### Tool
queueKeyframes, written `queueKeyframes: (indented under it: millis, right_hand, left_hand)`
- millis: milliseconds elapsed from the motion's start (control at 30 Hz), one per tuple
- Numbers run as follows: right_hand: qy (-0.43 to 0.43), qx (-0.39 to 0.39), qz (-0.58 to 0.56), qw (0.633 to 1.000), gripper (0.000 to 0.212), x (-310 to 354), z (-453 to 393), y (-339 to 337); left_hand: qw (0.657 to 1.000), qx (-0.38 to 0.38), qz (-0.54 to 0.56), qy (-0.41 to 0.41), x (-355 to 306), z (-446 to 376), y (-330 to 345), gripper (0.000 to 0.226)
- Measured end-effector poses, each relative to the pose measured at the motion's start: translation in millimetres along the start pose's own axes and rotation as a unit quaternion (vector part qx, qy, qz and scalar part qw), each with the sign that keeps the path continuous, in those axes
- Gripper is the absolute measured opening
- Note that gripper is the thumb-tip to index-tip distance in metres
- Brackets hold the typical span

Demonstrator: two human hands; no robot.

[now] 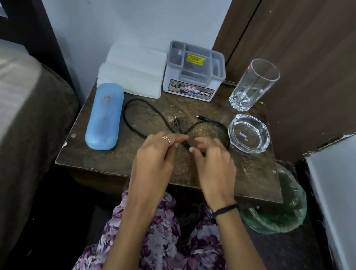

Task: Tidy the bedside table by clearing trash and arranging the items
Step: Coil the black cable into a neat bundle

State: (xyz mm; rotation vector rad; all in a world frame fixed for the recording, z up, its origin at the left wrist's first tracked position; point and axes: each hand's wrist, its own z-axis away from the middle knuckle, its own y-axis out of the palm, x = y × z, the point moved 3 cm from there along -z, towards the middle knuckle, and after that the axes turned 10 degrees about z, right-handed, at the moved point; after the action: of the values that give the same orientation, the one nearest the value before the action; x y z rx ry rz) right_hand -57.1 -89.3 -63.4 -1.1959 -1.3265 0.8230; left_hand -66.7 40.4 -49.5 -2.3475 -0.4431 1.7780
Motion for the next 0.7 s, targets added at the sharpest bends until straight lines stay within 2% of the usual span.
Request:
queueKeyframes:
  millis: [100,200,300,400,500,633,700]
  right_hand:
    - [-0.009,0.054,0.055,0.997,0.025,-0.6,2.1,4.5]
    - [-0.009,0.051,0.032,0.998,0.015,-3.3,9.0,3.4]
    - [-0.022,0.041,0.017,0.999,0.013,-5.8,16.3,-1.7]
    - [-0.054,0.023,0.006,0.998,0.011,-8.5,21.0,-13.3]
    - [-0.057,0.018,-0.016,0.998,0.01,-14.3,24.9,-23.2]
    - [-0.06,-0.01,-0.031,0.998,0.014,-21.6,25.5,-34.6]
    - [-0.061,-0.001,-0.042,0.997,0.015,-24.8,22.6,-37.6]
  left_hand:
    - [0.999,0.031,-0.038,-0.013,1.0,6.7,11.5,0.03]
    - [0.995,0.061,-0.074,0.009,4.6,5.7,16.0,0.038]
    - [0.984,0.135,-0.112,0.037,9.8,2.1,25.9,0.048]
    - [0.965,0.2,-0.167,0.043,19.8,1.8,37.9,0.043]
    - [0.963,0.187,-0.188,0.045,21.4,0.4,41.0,0.028]
    - [0.975,0.118,-0.175,0.068,11.8,-0.1,36.3,0.02]
    - [0.975,0.108,-0.182,0.064,10.8,0.4,35.2,0.018]
